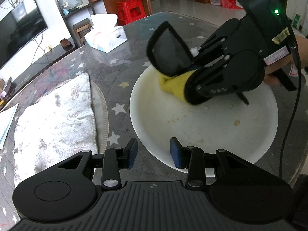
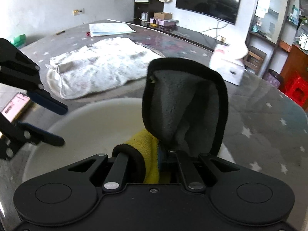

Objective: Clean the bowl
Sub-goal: 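Keep scrubbing the bowl interior with the cloth in the right tool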

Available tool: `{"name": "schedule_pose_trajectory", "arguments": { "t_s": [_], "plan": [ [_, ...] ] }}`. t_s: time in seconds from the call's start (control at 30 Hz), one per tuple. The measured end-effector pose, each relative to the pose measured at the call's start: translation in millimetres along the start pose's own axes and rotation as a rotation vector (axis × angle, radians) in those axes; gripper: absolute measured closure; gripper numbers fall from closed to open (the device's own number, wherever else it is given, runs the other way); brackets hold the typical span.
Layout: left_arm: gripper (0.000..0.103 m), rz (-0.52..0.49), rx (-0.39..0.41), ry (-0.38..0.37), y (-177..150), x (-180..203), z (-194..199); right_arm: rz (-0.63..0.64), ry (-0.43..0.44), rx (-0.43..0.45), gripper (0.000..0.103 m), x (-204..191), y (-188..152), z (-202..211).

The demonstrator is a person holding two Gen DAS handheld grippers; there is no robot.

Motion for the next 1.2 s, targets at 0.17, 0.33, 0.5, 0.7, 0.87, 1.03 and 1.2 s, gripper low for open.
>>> {"name": "schedule_pose_trajectory", "arguments": {
  "t_s": [0.17, 0.33, 0.5, 0.7, 0.87, 1.03, 1.2],
  "plan": [
    [0.064, 0.002, -0.001, 0.000, 0, 0, -2, -0.011, -0.034, -0.021, 0.094, 13, -12, 10],
    [0.063, 0.006, -0.001, 0.001, 1, -2, -3, -0.005, -0.047, -0.045, 0.094, 14, -25, 21],
    [0.063, 0.018, 0.003, 0.004, 2, -4, -5, -0.004, -0.036, -0.071, 0.094, 10, -37, 33],
    [0.063, 0.033, 0.010, 0.016, 4, -8, -5, -0.040, 0.012, -0.105, 0.094, 4, -44, 45],
    [0.063, 0.033, 0.018, 0.028, 6, -12, -3, -0.080, 0.086, -0.137, 0.094, -7, -46, 51],
    [0.063, 0.034, 0.022, 0.054, 7, -18, 2, -0.101, 0.182, -0.158, 0.094, -25, -48, 55],
    [0.063, 0.035, 0.016, 0.071, -1, -20, 11, -0.110, 0.255, -0.146, 0.094, -41, -42, 50]
  ]
}}
Point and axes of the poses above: each gripper's, at about its wrist camera, not at the fingertips, and z roughly against the way its jaws point, x to its right, y to its top, the point moved 9 cm from there along -z, roughly the way its jaws point, and after that the axes turned 2 degrees about y, right-handed, at the moved point
